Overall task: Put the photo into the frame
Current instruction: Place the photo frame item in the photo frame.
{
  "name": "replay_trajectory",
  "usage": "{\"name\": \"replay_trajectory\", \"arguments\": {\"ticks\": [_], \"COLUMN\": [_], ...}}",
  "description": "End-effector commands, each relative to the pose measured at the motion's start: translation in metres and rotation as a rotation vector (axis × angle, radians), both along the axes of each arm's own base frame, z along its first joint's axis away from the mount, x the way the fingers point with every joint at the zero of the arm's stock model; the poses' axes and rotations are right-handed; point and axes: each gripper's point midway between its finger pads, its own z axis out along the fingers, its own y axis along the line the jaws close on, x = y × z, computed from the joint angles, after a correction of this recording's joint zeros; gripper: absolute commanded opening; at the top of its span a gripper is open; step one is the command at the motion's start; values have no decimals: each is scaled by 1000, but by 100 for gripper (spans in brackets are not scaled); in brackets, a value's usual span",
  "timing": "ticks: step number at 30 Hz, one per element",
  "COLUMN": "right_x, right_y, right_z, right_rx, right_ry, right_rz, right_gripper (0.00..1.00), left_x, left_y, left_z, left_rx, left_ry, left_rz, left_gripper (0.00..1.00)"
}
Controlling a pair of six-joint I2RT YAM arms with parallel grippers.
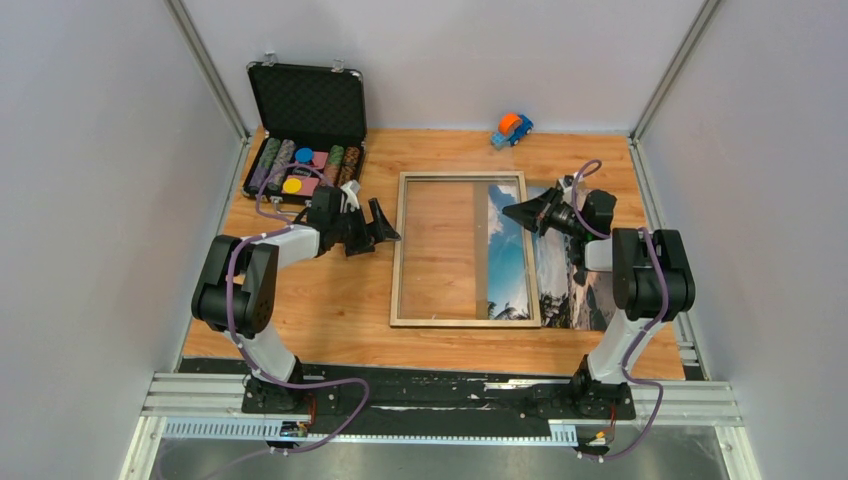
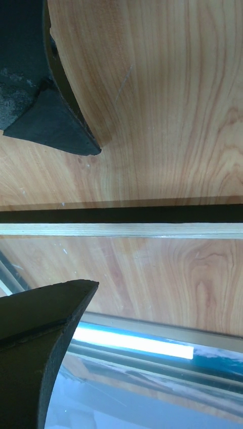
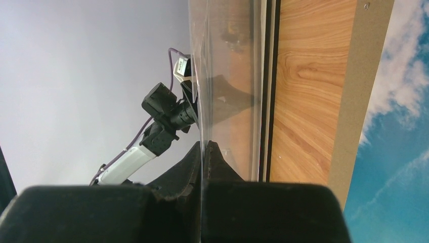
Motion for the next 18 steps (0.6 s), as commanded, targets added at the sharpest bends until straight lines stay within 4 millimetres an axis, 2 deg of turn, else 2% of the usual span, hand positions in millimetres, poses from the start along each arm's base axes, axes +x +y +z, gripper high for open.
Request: {"name": "replay_trajectory", "arguments": {"ticks": [1,6,18], "right_x": [0,-2,-5], "right_y": [2,0,-6], "right_z": [9,16,15], "right_rx": [6,-4,-36], "right_ry": [-46,-64,-68], "right_rz": [-7,-25,-63], "right_gripper": [0,0,0], "left_x": [18,19,19], "left_y": [-2,-1,-1], "left_z": [20,19,17], "left_rx": [-14,-13,-12], "left_ry": [-86,-86,-80], "left_rz": [-7,-4,-6], "left_gripper": [100,100,100]}}
